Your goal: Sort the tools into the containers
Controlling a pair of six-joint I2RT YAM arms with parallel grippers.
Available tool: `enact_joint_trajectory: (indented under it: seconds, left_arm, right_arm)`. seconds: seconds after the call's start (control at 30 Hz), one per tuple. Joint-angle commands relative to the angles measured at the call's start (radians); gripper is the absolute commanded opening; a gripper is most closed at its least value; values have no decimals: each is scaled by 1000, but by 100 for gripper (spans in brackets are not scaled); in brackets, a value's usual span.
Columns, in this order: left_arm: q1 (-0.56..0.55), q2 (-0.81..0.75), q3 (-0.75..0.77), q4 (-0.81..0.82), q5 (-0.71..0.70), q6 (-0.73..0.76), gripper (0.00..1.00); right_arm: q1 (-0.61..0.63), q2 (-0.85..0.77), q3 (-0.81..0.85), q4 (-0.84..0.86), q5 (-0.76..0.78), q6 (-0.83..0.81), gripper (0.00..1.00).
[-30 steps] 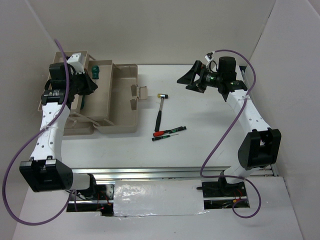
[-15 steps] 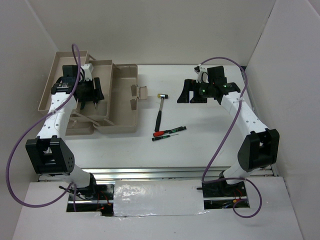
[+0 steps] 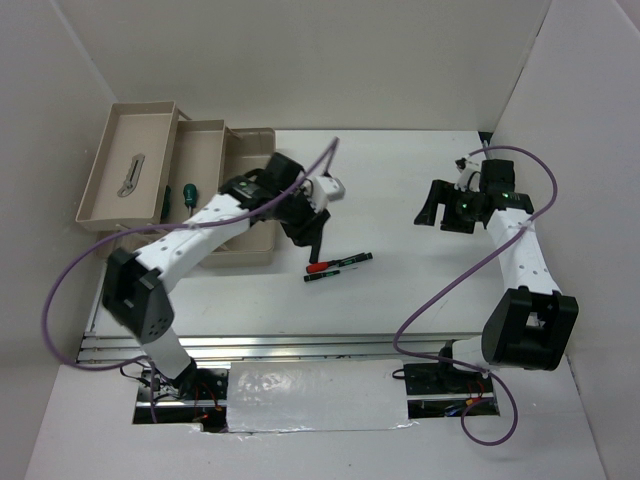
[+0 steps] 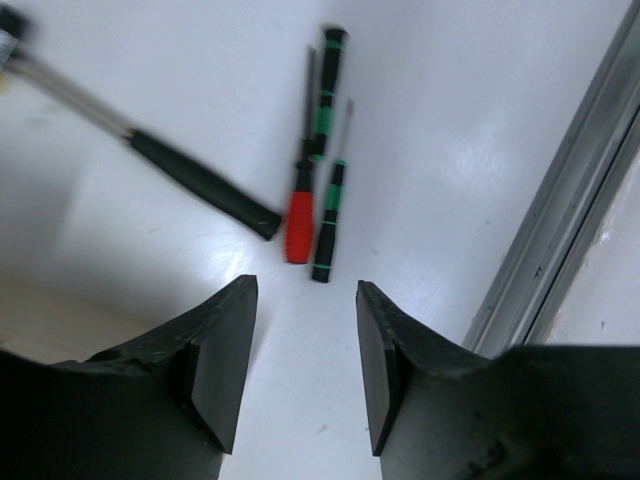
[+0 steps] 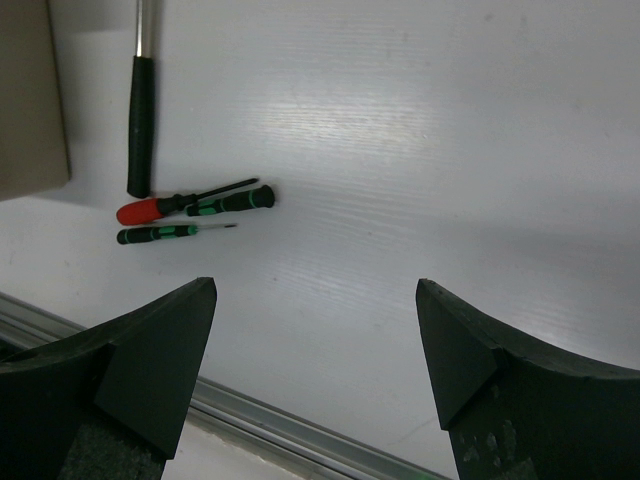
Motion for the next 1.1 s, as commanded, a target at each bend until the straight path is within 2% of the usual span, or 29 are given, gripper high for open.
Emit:
enact_joint_trajectory:
  seconds: [0.0, 0.17, 0.27, 0.5, 0.7, 0.9, 1.07]
  left_arm:
    - [-67, 159, 34, -87, -20, 111, 55]
    - [-136, 315, 96, -51, -84, 115, 42]
    - [-153, 377, 126, -48, -112, 111, 42]
    - [-159, 414, 109, -18, -164, 114, 42]
    - [-167, 350, 25, -50, -136, 131, 41]
    - [-170, 252, -94, -44, -155, 109, 51]
    - [-170, 219, -154, -19, -171, 82, 53]
  right_arm:
    - [-67, -69, -38, -55, -39, -61, 88]
    - [-99, -108, -81, -47, -61, -52, 88]
    - [-107, -106, -76, -55, -75, -52, 88]
    - [-117, -83, -61, -67, -101, -57, 87]
    - [-122, -80, -61, -67, -106, -63, 87]
    - [-124, -73, -67, -69, -125, -61, 87]
    - [-124, -77, -69, -69, -127, -61, 87]
